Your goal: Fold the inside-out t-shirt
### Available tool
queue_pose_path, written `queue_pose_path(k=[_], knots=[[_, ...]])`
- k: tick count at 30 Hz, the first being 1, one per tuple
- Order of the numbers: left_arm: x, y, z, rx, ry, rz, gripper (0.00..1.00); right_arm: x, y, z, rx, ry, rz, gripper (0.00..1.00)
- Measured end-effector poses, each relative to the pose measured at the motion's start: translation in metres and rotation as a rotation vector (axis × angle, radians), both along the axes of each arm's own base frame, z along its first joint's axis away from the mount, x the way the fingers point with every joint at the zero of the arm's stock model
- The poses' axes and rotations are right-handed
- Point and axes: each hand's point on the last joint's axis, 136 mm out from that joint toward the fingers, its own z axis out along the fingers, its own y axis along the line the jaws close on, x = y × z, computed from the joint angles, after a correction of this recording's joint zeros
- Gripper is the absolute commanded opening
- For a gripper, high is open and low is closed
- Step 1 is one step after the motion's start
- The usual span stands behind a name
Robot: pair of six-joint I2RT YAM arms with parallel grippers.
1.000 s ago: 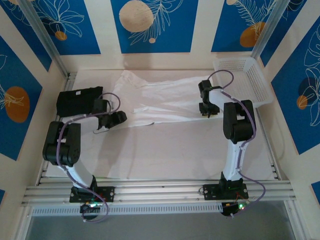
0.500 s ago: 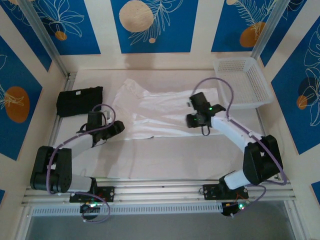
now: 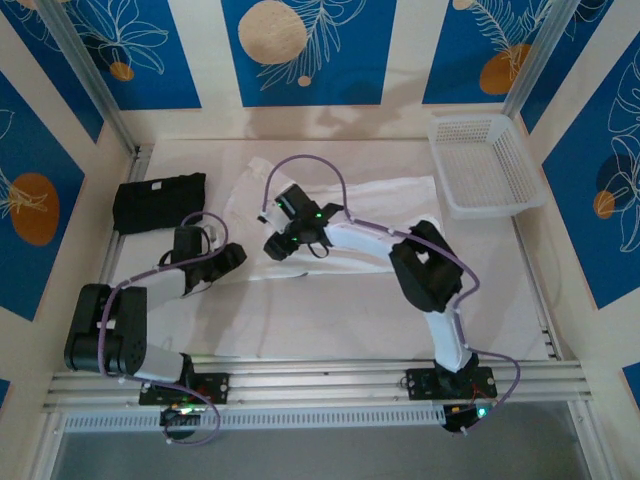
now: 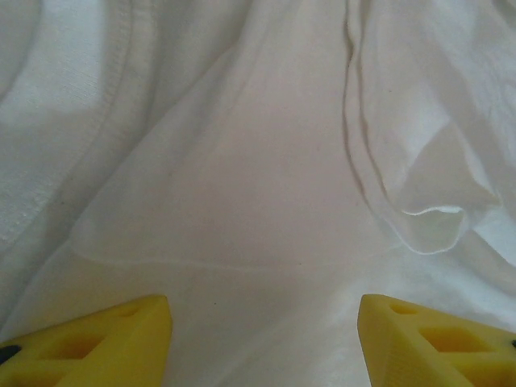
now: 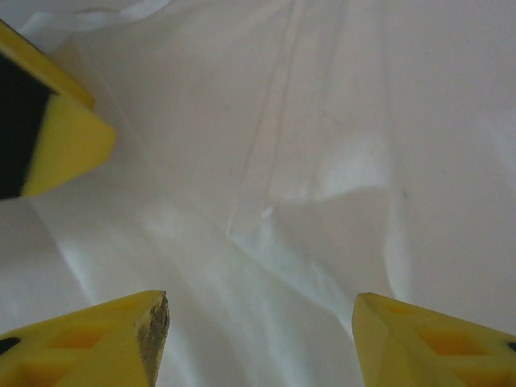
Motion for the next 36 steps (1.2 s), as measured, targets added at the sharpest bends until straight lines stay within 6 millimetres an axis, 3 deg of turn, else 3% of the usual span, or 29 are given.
queue_pose_path(k=[2, 7, 10, 12, 17, 22, 24, 26, 29, 32, 36], knots=[[0.000, 0.000, 0.000, -0.004, -0.003, 0.000, 0.63, 0.006, 0.007, -0.010, -0.015, 0.004, 0.012, 0.55], [0.000, 0.001, 0.000, -0.008, -0.007, -0.003, 0.63, 0.018, 0.012, -0.032, -0.057, 0.025, 0.015, 0.27], [0.000, 0.001, 0.000, -0.010, -0.010, -0.008, 0.63, 0.022, 0.009, -0.035, -0.060, 0.040, 0.000, 0.06], [-0.001, 0.001, 0.000, -0.010, -0.011, -0.010, 0.63, 0.027, 0.005, -0.033, -0.053, 0.051, -0.031, 0.00], [-0.001, 0.001, 0.000, -0.007, -0.017, -0.014, 0.63, 0.060, -0.025, -0.026, 0.018, 0.133, -0.246, 0.02], [-0.001, 0.001, -0.001, -0.003, -0.024, -0.019, 0.63, 0.117, -0.093, -0.017, 0.174, 0.290, -0.567, 0.30], [0.000, 0.002, -0.001, -0.003, -0.024, -0.018, 0.64, 0.134, -0.122, -0.016, 0.204, 0.324, -0.660, 0.37], [0.000, 0.002, 0.000, -0.003, -0.024, -0.017, 0.64, 0.143, -0.137, -0.015, 0.226, 0.341, -0.706, 0.41], [0.000, 0.002, 0.000, -0.003, -0.024, -0.017, 0.65, 0.136, -0.140, -0.015, 0.230, 0.364, -0.709, 0.45], [0.000, 0.002, 0.001, -0.002, -0.024, -0.017, 0.65, 0.105, -0.148, -0.011, 0.206, 0.391, -0.696, 0.45], [0.003, 0.006, 0.007, 0.018, -0.041, 0.000, 0.65, 0.065, -0.167, 0.014, 0.206, 0.375, -0.680, 0.45]])
